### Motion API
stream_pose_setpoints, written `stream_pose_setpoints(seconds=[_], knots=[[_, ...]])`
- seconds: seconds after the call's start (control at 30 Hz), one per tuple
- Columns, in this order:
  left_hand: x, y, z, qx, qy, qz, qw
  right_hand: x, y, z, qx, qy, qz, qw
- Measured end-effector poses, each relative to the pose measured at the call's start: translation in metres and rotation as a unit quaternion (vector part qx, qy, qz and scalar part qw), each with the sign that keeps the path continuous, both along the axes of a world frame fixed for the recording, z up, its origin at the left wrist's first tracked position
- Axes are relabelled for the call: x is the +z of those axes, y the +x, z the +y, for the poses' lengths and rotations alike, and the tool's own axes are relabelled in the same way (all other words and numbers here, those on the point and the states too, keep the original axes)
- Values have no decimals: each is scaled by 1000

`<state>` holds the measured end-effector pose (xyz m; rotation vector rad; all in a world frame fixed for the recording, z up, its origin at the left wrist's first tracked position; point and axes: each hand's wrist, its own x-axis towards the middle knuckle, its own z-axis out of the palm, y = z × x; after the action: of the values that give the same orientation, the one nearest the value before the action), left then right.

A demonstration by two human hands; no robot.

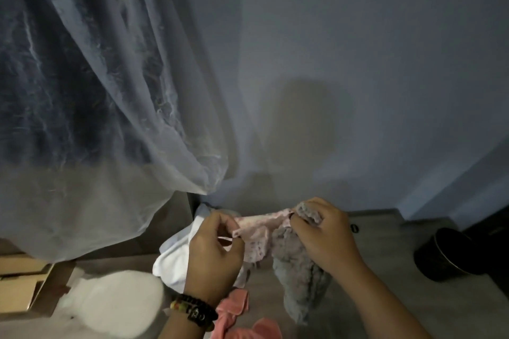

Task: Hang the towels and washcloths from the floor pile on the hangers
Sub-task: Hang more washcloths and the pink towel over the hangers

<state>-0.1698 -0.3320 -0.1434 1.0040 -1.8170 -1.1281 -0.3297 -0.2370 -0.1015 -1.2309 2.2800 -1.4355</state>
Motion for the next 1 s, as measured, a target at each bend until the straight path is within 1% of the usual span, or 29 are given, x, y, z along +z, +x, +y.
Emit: stream_pose_setpoints(seconds=[0.1,0.2,0.23,0.3,0.37,0.43,0.5,0.57,0.67,0.73,0.83,0.9,1.0], knots=[[0,-18,12,-21,36,37,998,4,-18,6,-25,-9,-34,999],[3,-46,26,-42,56,73,995,6,-42,16,23,3,-62,998],[3,-59,32,-45,51,75,995,8,-52,21,38,8,-70,997],[0,-86,43,-43,10,52,998,10,-74,33,58,15,-85,995],[-5,-115,52,-17,-22,18,999,14,-102,46,70,13,-97,993],[-7,-148,66,4,-30,18,999,19,-135,64,78,9,-110,991],[-7,-176,82,-19,-15,45,999,23,-168,80,83,9,-139,987],[-6,-214,106,-72,24,56,996,28,-209,102,98,15,-160,982],[-5,-282,141,-118,10,43,992,35,-268,139,126,32,-173,976],[-5,-328,165,-127,21,53,990,39,-307,168,127,41,-162,978],[-11,-386,195,-105,55,70,990,44,-359,211,86,40,-151,984],[-8,-421,210,-90,86,78,989,45,-394,242,30,19,-152,988],[2,-465,223,-60,104,83,989,48,-434,279,-48,-15,-167,985]])
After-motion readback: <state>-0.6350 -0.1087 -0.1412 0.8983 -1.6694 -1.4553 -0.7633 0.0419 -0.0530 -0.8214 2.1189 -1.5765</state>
